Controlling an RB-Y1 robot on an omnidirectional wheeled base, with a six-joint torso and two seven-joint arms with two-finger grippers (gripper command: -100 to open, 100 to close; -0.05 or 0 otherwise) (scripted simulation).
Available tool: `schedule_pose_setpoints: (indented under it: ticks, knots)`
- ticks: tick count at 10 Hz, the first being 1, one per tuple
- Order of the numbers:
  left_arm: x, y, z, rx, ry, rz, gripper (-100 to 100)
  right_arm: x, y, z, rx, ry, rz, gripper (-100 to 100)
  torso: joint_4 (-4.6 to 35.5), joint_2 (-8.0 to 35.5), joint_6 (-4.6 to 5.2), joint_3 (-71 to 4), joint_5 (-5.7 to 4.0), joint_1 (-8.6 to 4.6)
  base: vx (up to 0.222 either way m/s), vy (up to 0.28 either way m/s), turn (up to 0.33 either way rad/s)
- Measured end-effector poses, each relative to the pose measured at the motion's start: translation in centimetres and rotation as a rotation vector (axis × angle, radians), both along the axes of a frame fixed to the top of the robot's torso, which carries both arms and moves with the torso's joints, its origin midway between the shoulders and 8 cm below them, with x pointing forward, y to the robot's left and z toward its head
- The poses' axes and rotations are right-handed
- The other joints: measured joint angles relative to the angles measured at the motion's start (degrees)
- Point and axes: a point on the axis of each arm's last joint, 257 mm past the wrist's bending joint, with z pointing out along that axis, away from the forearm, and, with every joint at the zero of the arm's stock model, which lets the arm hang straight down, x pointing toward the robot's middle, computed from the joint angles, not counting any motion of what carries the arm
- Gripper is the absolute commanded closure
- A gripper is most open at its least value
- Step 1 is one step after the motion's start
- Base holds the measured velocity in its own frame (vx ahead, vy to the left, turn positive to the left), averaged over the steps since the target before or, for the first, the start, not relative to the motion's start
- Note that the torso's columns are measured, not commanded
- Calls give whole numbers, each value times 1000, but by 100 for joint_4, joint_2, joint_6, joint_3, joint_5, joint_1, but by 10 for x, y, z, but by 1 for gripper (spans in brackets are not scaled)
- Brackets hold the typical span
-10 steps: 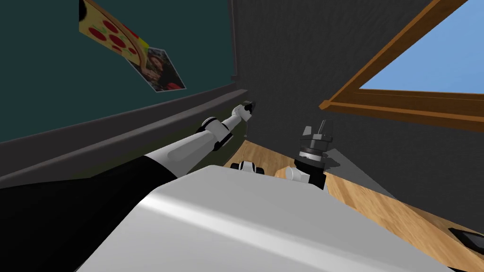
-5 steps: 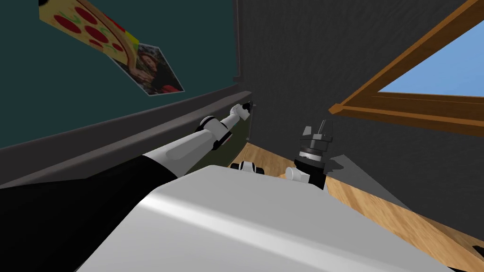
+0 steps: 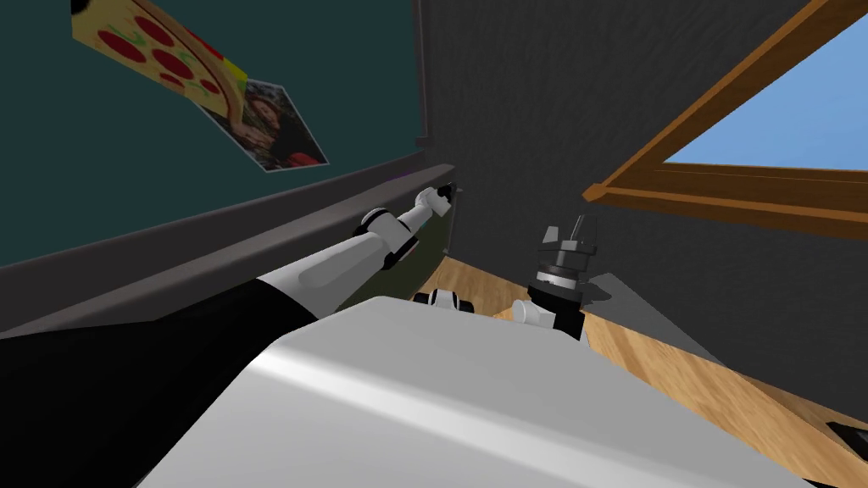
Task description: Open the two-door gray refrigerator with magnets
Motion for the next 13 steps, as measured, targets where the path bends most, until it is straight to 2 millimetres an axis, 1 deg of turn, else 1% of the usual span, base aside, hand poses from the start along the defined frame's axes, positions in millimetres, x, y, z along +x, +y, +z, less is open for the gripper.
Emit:
schedule_pose_setpoints:
  ticks: [1, 2, 3, 4, 5, 6, 7, 8, 9, 10, 11, 12, 13]
  knots:
    - [-7, -12, 0, 0, -10, -24, 100, 0, 0, 0, 0, 0, 0, 0, 4, -4, -21, 4, 12, 14, -133, -2, -52]
    - [-10, -26, 1, -1, -2, -36, 100, 0, 0, 0, 0, 0, 0, 0, 29, -20, -34, -3, 14, 21, -38, -3, 6]
    - [-10, -30, -1, -1, 1, -41, 100, 0, 0, 0, 0, 0, 0, 0, 32, -33, -43, -10, 16, 26, -122, 7, -105]
    - [-12, -41, 0, 2, -3, -56, 100, 0, 0, 0, 0, 0, 0, 0, 11, -6, -5, 3, 11, 6, -225, 32, -195]
    - [-16, -59, 2, 6, -3, -76, 100, 0, 0, 0, 0, 0, 0, 0, 8, 8, 10, 10, 3, -13, -163, 2, -122]
    - [-21, -67, -2, 6, 3, -87, 100, 0, 0, 0, 0, 0, 0, 0, 5, -16, -37, -1, 10, 6, -72, -25, 7]
    - [-24, -72, -5, 5, 6, -95, 100, 0, 0, 0, 0, 0, 0, 0, 14, -38, -57, -15, 19, 31, -151, 2, -78]
    - [-33, -86, 2, 2, -6, -119, 100, 0, 0, 0, 0, 0, 0, 0, 18, -3, -21, 4, 21, 31, -163, 2, -108]
    - [-39, -98, 6, -1, -5, -138, 100, 0, 0, 0, 0, 0, 0, 0, 33, 7, -21, 13, 16, 13, -86, -5, -17]
    - [-40, -106, 7, -4, -5, -151, 100, 0, 0, 0, 0, 0, 0, 0, 51, -3, -27, 10, 19, 12, -21, -1, 23]
    - [-40, -109, 6, -4, -9, -154, 100, 0, 0, 0, 0, 0, 0, 0, 55, -8, -24, 6, 21, 17, 16, 0, -2]
    - [-37, -106, 4, -1, -5, -147, 100, 0, 0, 0, 0, 0, 0, 0, 40, -9, -26, 4, 17, 15, -99, 14, -105]
    - [-40, -117, 5, 5, -7, -159, 100, 0, 0, 0, 0, 0, 0, 0, 23, 17, 16, 17, 7, -13, -156, 3, -122]
